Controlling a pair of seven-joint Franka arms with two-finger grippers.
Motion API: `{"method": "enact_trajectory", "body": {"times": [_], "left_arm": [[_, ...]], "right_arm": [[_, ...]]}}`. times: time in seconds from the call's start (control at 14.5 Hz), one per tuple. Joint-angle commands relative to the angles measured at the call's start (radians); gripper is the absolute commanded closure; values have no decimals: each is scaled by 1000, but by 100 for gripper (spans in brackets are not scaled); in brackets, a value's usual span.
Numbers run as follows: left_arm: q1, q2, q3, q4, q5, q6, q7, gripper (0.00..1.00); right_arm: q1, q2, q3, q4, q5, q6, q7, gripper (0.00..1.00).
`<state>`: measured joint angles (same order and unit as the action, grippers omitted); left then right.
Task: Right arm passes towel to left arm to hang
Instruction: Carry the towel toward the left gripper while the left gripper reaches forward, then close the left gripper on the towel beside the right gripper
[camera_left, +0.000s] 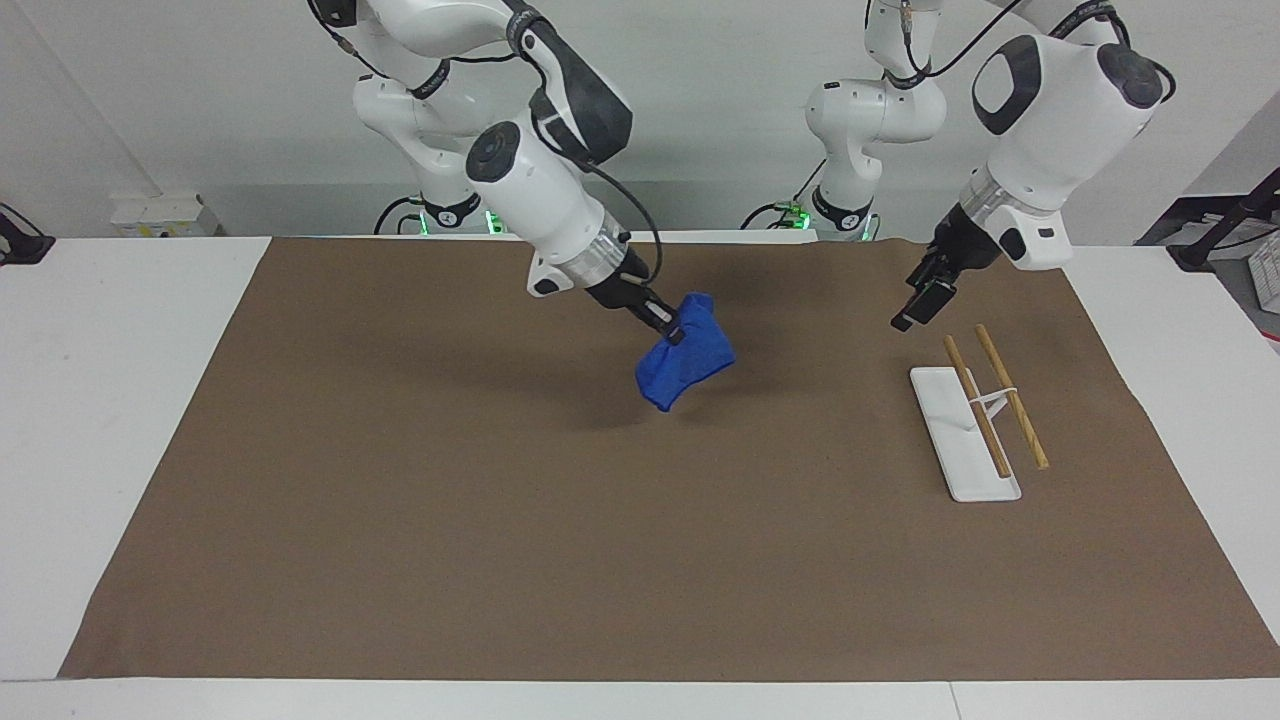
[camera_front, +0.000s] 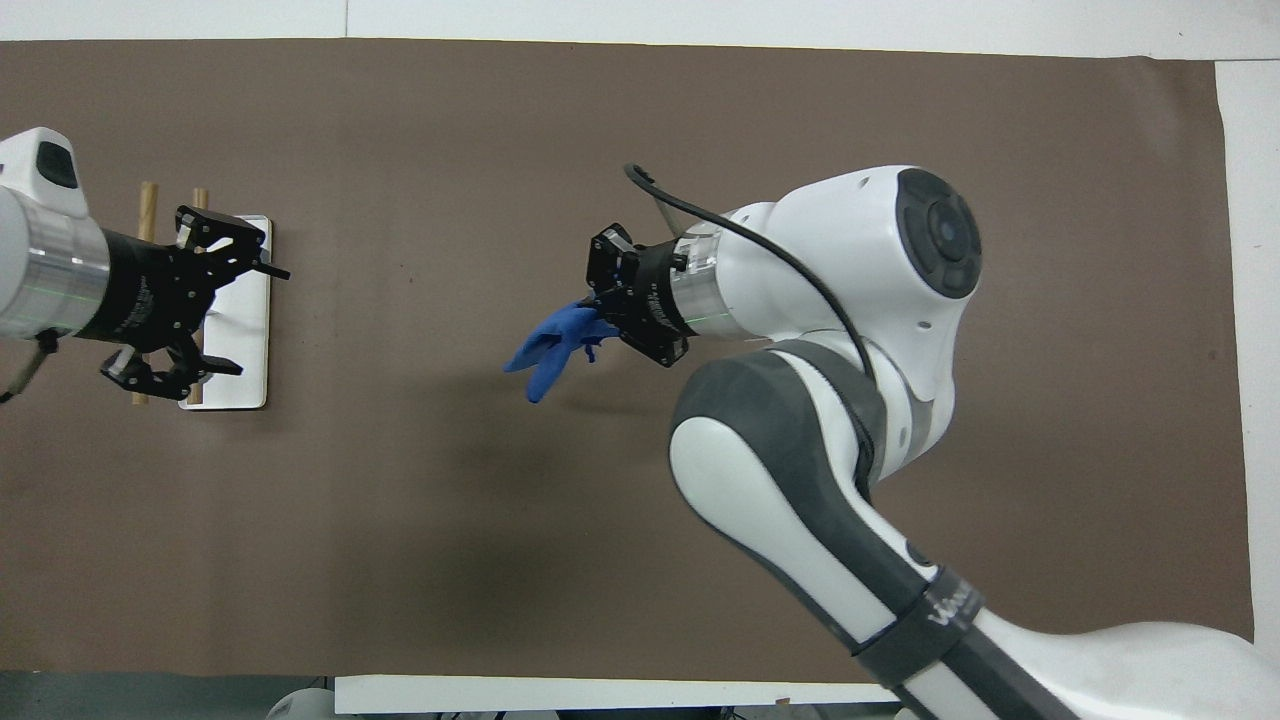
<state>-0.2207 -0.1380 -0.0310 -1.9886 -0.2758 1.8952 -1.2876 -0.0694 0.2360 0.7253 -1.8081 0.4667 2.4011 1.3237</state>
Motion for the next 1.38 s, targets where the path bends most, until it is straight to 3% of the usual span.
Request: {"method": "enact_trajectory", "body": {"times": [0.0,0.35,0.55,1.04,1.31], "left_arm": [[-48,-40,3,-90,-46,108,-200,0],[-97,-57,3,-154,-48,159,-360,0],[-112,-74,3,-203,-48,240,-384,0],[-129,-101,3,-252,-48,245,-485,0],[-172,-68,3,-263,-48,330,-539,3]], "right_arm": [[16,57,64,30,15,108,106,100],[23,74,124,29,13,155,169,100],[23,75,125,30,13,153,170,100],[20,78,125,49,13,142,169,100],[20,88,125,72,15,144,169,100]]}}
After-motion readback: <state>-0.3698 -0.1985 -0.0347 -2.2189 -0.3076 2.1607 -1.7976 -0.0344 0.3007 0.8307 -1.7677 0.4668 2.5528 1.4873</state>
